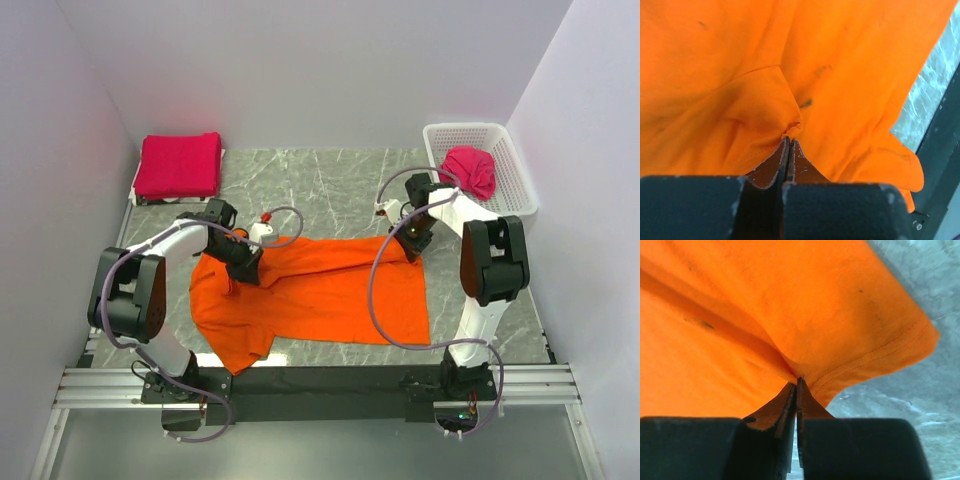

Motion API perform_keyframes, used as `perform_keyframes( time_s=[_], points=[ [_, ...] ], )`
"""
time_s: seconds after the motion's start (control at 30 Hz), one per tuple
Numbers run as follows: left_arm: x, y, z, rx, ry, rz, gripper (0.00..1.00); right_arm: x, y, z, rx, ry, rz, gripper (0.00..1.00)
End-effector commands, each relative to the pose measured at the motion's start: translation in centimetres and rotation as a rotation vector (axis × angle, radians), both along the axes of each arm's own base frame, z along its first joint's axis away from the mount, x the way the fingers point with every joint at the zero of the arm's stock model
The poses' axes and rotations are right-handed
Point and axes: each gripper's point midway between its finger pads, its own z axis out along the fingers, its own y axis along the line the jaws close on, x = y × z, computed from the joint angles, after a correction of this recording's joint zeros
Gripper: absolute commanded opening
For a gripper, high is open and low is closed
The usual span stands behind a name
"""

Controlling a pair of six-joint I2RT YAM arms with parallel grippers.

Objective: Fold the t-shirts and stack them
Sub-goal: Fold the tshirt

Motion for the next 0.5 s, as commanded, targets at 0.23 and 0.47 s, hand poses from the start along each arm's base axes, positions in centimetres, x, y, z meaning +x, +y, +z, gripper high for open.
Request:
perform_keyframes(
  time_s=[0.23,0.47],
  points=[
    [-2.4,-0.5,-0.8,0.038,-0.051,-0.074,0.05,-0.7,-0.7,2.3,-0.026,-0.081,0.102,0.28],
    [-2.1,0.3,-1.1,0.087,-0.079,-0.069,0.20,-3.9,0.4,4.4,0.081,0.055,0.192,0.29]
  ],
)
